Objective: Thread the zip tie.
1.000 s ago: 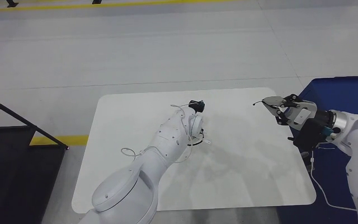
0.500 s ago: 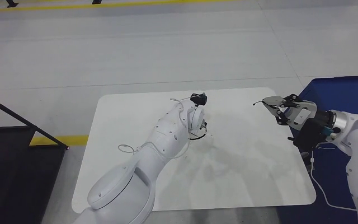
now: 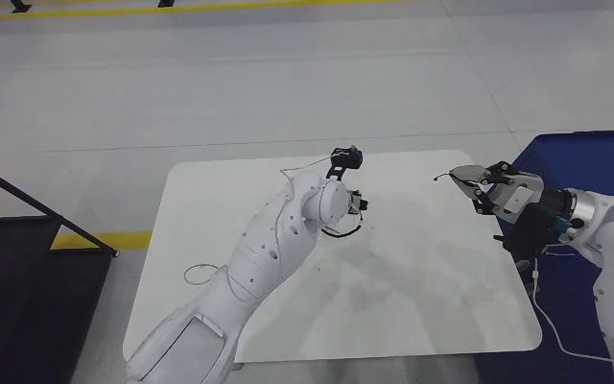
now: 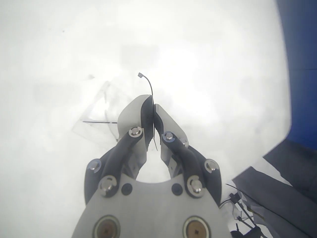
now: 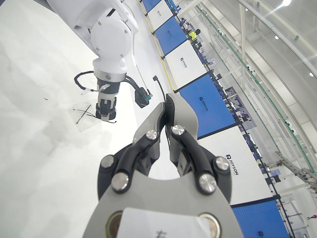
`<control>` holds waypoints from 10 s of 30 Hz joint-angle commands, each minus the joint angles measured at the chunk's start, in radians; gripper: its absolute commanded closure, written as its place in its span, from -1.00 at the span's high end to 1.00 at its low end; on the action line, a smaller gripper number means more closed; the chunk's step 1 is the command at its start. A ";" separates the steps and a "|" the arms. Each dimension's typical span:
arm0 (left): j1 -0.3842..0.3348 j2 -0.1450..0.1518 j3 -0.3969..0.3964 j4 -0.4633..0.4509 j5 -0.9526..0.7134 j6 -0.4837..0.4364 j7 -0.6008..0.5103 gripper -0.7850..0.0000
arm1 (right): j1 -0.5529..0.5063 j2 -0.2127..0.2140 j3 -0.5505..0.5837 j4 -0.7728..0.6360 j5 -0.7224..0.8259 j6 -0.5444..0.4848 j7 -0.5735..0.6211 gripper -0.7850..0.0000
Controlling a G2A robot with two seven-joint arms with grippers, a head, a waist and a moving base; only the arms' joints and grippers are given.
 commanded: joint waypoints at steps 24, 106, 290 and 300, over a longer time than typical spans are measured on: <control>-0.006 0.000 0.003 -0.006 -0.001 -0.001 -0.001 -1.00 | 0.000 0.000 0.000 0.000 0.000 0.000 0.000 -1.00; 0.278 0.060 -0.242 -0.413 -0.294 -0.313 0.234 -1.00 | 0.004 0.136 -0.305 0.230 0.250 -0.059 0.089 -1.00; 0.436 0.083 -0.125 -0.348 -0.783 -0.896 0.608 -1.00 | -0.132 0.201 -0.347 0.145 0.812 -0.038 0.162 -1.00; 0.424 0.078 -0.100 -0.322 -0.713 -0.903 0.657 -1.00 | -0.139 0.197 -0.340 0.142 0.807 -0.044 0.162 -1.00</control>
